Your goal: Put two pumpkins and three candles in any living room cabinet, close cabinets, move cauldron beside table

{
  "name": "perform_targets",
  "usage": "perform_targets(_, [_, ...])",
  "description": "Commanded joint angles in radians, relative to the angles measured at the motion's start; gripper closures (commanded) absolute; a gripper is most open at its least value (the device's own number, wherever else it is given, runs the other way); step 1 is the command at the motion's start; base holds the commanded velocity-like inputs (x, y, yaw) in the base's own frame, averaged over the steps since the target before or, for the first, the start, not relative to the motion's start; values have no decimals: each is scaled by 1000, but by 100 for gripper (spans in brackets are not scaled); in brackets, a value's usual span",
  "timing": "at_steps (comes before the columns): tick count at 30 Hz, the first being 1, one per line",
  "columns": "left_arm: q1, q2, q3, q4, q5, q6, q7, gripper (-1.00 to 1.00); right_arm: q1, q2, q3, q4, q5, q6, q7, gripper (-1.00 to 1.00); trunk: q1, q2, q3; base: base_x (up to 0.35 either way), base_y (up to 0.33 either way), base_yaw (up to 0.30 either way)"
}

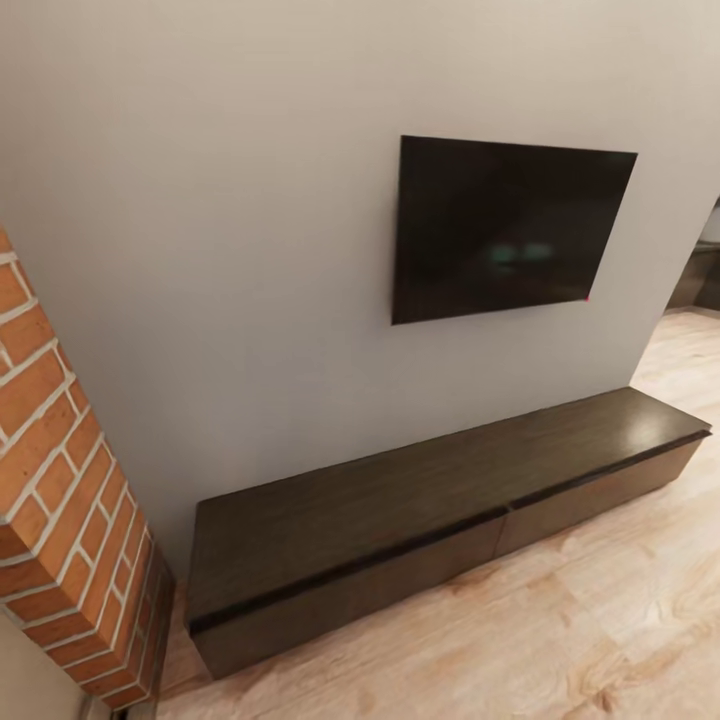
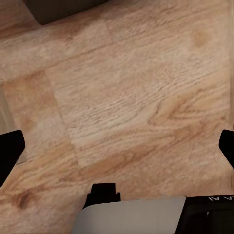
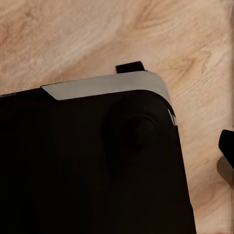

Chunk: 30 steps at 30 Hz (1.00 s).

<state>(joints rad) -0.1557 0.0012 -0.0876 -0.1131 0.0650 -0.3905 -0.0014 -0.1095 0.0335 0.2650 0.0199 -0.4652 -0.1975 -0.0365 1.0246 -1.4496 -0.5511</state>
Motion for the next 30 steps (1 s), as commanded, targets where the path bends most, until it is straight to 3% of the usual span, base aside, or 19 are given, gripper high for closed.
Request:
perform_targets(1, [-1, 0, -8, 1, 7, -4, 0, -100, -1, 0, 8, 1, -8, -4, -2, -100, 0, 0, -1, 221, -182, 30])
perform_targets(11, [-1, 0, -7, 1, 7, -4, 0, -100, -3, -3, 5, -40, -7, -5, -7, -100, 0, 0, -1, 77, -62, 8])
perform_targets(16, [-2, 2, 0, -1, 17, 2, 4, -100, -6, -9, 7, -231, 3, 4, -18, -100, 0, 0, -1, 3, -2, 0])
perform_targets(19, [-5, 3, 5, -6, 25, 12, 12, -100, -10, -9, 4, -302, 82, 16, -106, -100, 0, 0, -1, 0, 0, 0])
perform_targets(21, [-9, 2, 7, -9, 33, 19, 14, -100, -12, -7, 2, -311, 102, 17, -165, -100, 0, 0, -1, 0, 0, 0])
perform_targets(24, [-28, 1, 6, -10, 67, 52, 41, -100, -13, -3, 2, -320, 114, 17, -249, -100, 0, 0, -1, 0, 0, 0])
perform_targets(25, [-52, 0, 6, -11, 93, 108, 79, -100, -14, 0, 2, -332, 119, 17, -297, -100, 0, 0, -1, 0, 0, 0])
perform_targets(30, [-108, -2, 6, -12, 115, 206, 125, -100, -15, 4, 4, -411, 121, 22, -333, -100, 0, 0, -1, 0, 0, 0])
